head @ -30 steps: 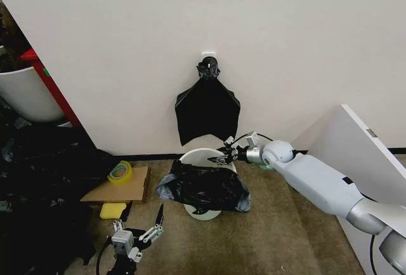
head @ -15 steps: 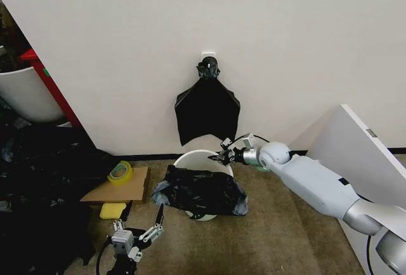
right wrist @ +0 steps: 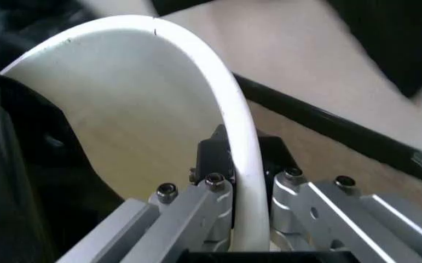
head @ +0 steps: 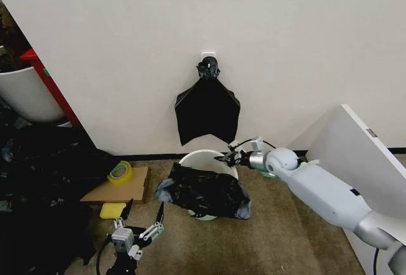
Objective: Place the garbage bag over the trash bin.
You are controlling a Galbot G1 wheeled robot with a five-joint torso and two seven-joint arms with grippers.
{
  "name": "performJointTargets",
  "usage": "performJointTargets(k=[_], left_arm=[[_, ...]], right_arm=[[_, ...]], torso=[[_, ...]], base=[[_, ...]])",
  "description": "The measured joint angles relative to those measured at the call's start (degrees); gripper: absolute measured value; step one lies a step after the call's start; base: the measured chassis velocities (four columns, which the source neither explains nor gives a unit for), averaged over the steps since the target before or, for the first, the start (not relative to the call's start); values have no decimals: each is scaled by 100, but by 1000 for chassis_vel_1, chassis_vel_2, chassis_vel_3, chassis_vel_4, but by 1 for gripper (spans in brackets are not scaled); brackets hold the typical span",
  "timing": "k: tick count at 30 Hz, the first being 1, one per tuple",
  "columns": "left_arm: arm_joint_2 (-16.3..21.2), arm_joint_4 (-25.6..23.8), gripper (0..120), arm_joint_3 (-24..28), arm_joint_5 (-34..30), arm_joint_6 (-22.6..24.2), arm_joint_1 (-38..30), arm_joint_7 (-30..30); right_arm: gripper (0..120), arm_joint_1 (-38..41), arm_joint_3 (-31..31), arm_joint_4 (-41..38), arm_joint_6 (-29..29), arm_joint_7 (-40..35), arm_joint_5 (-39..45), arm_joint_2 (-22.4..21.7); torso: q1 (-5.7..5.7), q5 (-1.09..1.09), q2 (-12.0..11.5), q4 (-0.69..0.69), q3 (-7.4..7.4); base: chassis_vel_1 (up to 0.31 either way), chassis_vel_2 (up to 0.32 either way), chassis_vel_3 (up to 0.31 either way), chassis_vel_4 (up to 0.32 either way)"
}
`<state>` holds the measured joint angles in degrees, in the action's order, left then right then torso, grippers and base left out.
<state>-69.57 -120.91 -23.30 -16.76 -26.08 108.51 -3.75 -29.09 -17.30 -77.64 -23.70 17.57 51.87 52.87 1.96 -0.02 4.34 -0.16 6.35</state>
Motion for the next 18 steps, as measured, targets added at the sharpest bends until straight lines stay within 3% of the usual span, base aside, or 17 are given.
performJointTargets(k=[3, 12, 18], left_arm=[[42, -25, 100, -5, -53, 24, -29, 0], [117, -51, 100, -6, -132, 79, -63, -2], [253, -132, 100, 89, -212, 199, -190, -17]], right_arm=[[2, -401, 471, -341, -166, -667, 352, -42], [2, -900, 951, -881, -241, -1410, 681, -185], [2, -2009, 1964, -1704, -344, -2478, 958, -45]], torso=[[0, 1, 0, -1, 0], [0, -2, 0, 1, 0], [0, 0, 0, 1, -1]], base=[[0, 0, 0, 0], [0, 0, 0, 0], [0, 0, 0, 0]])
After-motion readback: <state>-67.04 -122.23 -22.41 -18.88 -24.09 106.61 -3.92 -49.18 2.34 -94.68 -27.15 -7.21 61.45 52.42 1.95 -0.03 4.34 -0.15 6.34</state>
